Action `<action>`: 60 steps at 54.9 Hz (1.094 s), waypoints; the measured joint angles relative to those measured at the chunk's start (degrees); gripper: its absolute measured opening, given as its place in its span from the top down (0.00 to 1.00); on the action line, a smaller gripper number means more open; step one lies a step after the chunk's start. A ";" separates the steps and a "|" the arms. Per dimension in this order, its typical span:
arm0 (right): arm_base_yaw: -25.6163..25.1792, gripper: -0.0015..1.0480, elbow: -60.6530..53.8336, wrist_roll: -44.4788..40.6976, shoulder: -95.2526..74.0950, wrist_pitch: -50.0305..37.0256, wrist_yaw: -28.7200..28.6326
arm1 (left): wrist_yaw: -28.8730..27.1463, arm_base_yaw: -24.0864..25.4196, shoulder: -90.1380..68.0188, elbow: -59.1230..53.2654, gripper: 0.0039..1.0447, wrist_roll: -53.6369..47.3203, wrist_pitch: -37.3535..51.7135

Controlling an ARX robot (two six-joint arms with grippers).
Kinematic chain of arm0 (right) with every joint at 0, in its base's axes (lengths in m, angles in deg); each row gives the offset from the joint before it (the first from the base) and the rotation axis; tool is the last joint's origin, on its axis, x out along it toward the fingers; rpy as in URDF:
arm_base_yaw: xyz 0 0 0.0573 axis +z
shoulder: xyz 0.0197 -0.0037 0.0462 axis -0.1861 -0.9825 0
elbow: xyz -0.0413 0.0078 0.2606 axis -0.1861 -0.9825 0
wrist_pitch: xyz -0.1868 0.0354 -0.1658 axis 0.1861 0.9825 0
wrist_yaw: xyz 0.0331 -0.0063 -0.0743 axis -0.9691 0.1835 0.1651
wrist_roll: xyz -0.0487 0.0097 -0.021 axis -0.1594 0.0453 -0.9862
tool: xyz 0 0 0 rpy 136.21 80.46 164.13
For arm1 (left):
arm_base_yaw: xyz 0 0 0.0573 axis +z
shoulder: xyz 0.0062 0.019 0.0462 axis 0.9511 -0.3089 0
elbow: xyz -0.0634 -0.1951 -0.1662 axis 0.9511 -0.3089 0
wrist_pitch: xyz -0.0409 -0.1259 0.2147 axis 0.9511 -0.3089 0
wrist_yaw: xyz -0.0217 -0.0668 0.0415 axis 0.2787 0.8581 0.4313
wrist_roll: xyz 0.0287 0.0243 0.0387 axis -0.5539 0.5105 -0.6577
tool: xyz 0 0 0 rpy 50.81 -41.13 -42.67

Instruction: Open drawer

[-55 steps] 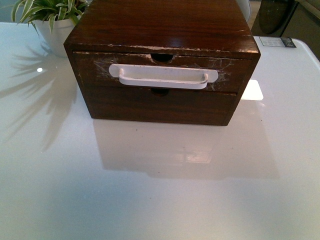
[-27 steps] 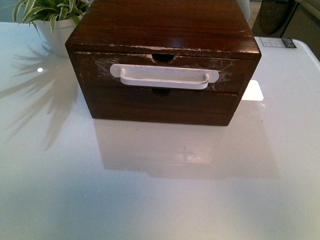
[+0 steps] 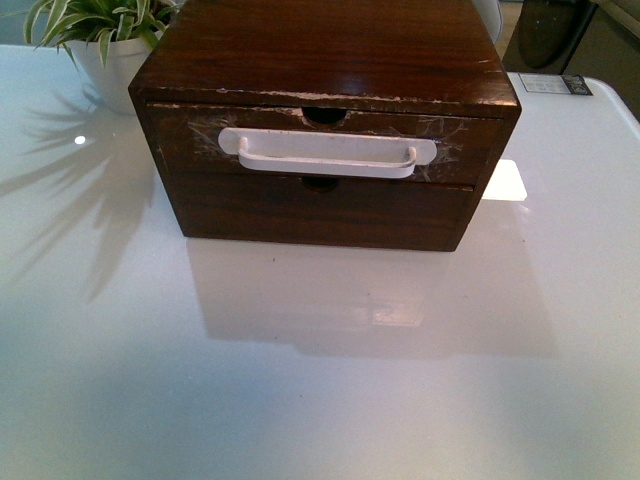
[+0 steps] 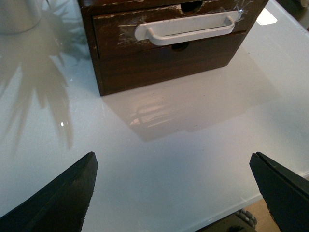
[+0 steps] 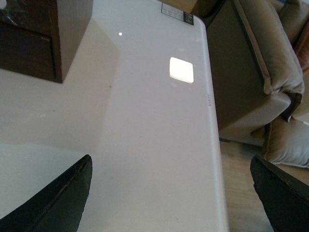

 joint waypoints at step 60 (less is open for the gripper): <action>7.69 0.09 21.97 -45.31 -66.88 -25.24 -20.44 | 3.56 -17.46 -66.10 29.94 0.08 -26.18 34.47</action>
